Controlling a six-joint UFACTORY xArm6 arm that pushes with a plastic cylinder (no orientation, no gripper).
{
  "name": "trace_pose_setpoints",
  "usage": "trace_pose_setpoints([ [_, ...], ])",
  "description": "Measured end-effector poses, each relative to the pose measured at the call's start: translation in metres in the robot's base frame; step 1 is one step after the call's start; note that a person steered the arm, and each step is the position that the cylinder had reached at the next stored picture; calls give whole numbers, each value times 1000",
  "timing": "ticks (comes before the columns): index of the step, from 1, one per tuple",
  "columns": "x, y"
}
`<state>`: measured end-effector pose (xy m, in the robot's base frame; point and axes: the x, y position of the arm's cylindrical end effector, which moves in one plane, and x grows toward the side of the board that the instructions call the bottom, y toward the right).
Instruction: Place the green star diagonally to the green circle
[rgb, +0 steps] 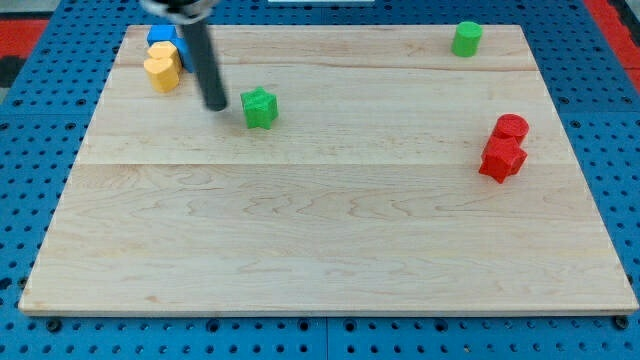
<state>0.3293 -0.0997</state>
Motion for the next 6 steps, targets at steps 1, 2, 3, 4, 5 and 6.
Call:
trace_pose_setpoints([
  [1,-7,37],
  [2,0,-37],
  [3,20,-42],
  [4,32,10],
  [5,12,83],
  [6,11,109],
])
